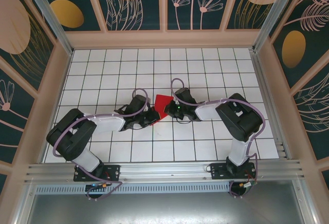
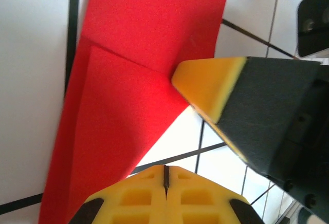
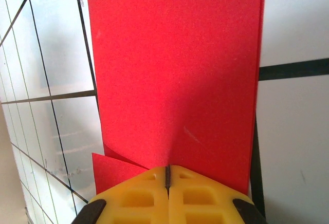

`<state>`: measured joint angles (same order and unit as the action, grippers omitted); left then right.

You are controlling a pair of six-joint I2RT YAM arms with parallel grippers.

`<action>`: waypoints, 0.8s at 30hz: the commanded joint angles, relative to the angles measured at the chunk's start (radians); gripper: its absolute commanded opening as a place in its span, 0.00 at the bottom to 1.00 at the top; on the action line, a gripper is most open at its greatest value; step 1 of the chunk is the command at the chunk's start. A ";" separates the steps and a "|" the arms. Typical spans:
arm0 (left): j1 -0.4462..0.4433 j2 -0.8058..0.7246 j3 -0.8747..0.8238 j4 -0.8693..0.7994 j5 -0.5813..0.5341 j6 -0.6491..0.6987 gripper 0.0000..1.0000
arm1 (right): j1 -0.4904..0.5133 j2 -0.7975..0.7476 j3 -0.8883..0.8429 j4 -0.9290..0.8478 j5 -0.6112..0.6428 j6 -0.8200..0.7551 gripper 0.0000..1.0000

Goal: Fold a paper plane with a square sheet of paper (pick it up from the middle)
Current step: Third fold the triangle at the center of the table.

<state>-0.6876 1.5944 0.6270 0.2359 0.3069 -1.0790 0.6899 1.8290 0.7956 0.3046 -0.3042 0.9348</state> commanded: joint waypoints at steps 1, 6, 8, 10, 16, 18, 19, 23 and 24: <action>-0.007 0.022 -0.024 0.014 -0.004 -0.021 0.04 | -0.003 0.065 -0.054 -0.162 0.068 0.003 0.00; -0.007 0.039 -0.030 0.006 -0.032 -0.024 0.03 | -0.004 0.065 -0.055 -0.165 0.067 0.001 0.00; -0.007 0.047 -0.031 -0.006 -0.052 -0.021 0.02 | -0.003 0.064 -0.054 -0.165 0.068 0.002 0.00; -0.007 0.050 -0.030 -0.023 -0.073 -0.014 0.02 | -0.003 0.064 -0.055 -0.166 0.068 0.000 0.00; -0.006 0.055 -0.043 -0.030 -0.091 -0.010 0.02 | -0.002 0.065 -0.055 -0.173 0.071 -0.005 0.00; -0.007 0.053 -0.053 -0.031 -0.094 -0.014 0.02 | -0.003 0.066 -0.056 -0.177 0.073 -0.007 0.00; -0.007 0.050 -0.059 -0.031 -0.096 -0.015 0.01 | -0.003 0.067 -0.056 -0.178 0.074 -0.008 0.00; -0.005 0.031 -0.102 -0.010 -0.097 -0.025 0.01 | -0.004 0.071 -0.056 -0.189 0.077 -0.013 0.00; -0.006 0.028 -0.114 -0.007 -0.094 -0.027 0.01 | -0.004 0.073 -0.058 -0.192 0.078 -0.016 0.00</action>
<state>-0.6941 1.6234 0.5663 0.2955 0.2523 -1.0939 0.6899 1.8297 0.7956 0.3038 -0.3042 0.9340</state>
